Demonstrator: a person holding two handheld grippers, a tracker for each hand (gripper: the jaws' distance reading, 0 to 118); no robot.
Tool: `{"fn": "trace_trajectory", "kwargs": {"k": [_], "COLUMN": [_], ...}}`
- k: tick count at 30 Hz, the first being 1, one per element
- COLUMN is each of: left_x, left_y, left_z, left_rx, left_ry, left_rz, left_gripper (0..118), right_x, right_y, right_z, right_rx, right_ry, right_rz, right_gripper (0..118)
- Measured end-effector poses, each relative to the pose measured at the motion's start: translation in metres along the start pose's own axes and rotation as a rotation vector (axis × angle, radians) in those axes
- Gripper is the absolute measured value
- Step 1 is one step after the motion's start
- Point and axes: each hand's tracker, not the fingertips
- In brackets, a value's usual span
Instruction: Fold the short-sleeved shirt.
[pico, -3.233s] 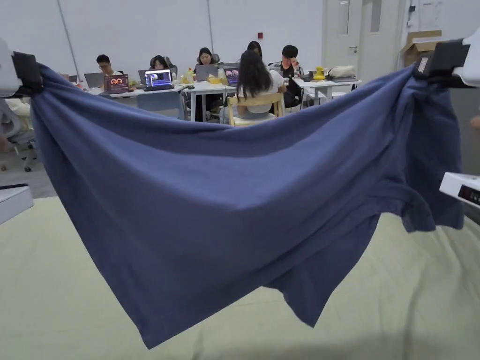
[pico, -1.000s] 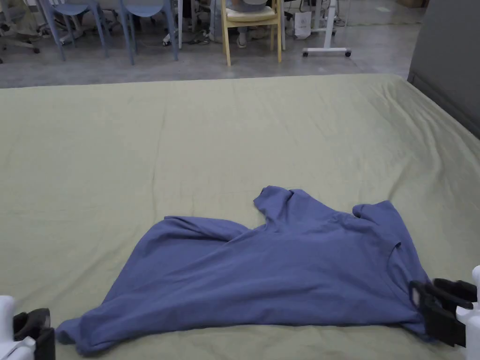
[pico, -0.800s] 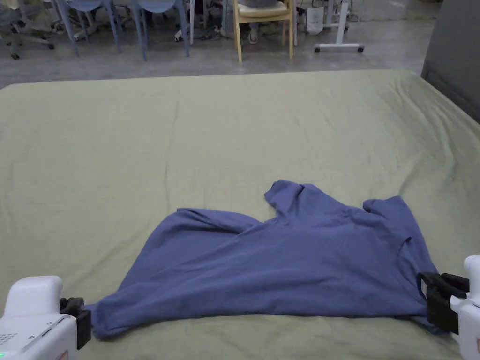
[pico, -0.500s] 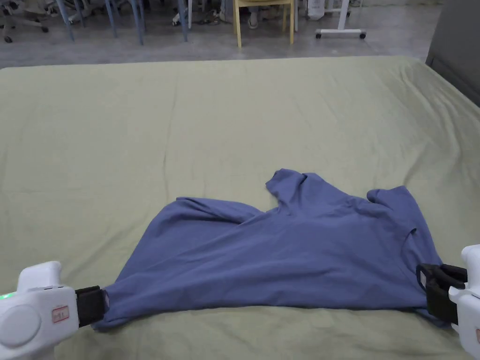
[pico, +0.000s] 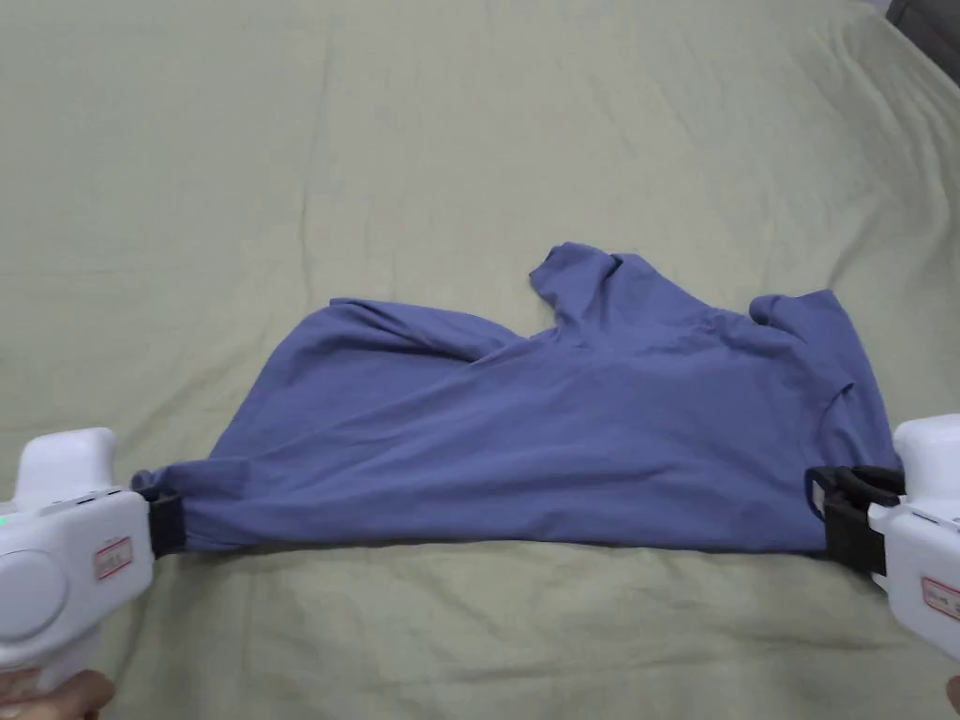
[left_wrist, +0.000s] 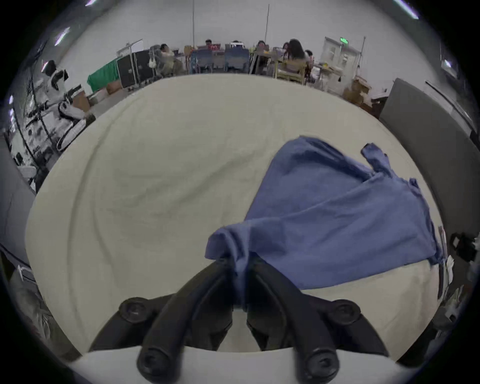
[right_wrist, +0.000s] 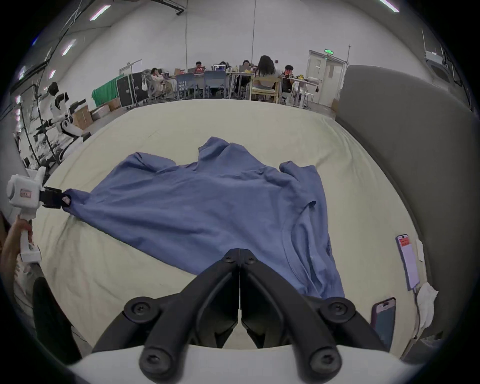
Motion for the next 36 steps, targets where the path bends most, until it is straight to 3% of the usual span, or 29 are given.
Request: {"fn": "trace_trajectory", "kwargs": {"k": [3,4,6,7,12,17,19,20,21,22,23,28,33,36], "left_x": [0.000,0.002,0.003,0.003,0.013,0.015,0.015,0.014,0.014,0.014,0.014,0.023,0.036,0.051], "left_y": [0.004,0.003,0.006,0.007,0.010,0.012,0.013,0.013,0.014,0.014,0.015,0.023,0.053,0.088], "left_z": [0.010,0.013,0.015,0.016,0.013,0.004,0.001,-0.001,-0.002,-0.002,-0.003,0.002,0.026,0.054], "left_rx": [0.017,0.030,0.038,0.043,0.047,0.037,0.030,0.028,0.025,0.026,0.027,0.045,0.124,0.222], "left_ry": [-0.007,-0.007,-0.010,-0.010,0.000,0.003,0.009,0.009,0.009,0.010,0.008,0.007,-0.017,-0.067], "left_rz": [0.002,0.002,0.002,0.001,-0.009,-0.010,-0.014,-0.017,-0.019,-0.020,-0.019,-0.028,-0.041,-0.052], "left_gripper": [7,7,7,7,7,7,7,7,6,7,7,7,6,7], "right_x": [0.009,0.013,0.020,0.024,0.044,0.042,0.037,0.036,0.035,0.036,0.038,0.028,0.032,0.039], "right_y": [0.030,0.047,0.083,0.099,0.171,0.180,0.169,0.164,0.165,0.163,0.163,0.157,0.164,0.185], "right_z": [-0.012,-0.020,-0.049,-0.063,-0.176,-0.282,-0.299,-0.302,-0.292,-0.287,-0.285,-0.259,-0.185,-0.123], "right_rx": [0.026,0.021,-0.034,0.018,-0.125,-0.351,-0.421,-0.432,-0.365,-0.353,-0.348,-0.234,-0.015,0.144], "right_ry": [0.074,0.075,0.143,0.135,0.126,-0.021,-0.011,-0.020,-0.019,-0.012,0.018,-0.020,0.035,0.035], "right_rz": [-0.079,-0.093,-0.106,-0.109,-0.156,-0.075,-0.045,-0.034,-0.040,-0.032,-0.023,0.017,-0.074,-0.085], "right_gripper": [7,34,116,118,118,114,81,81,71,46,7,5,5,5]}}
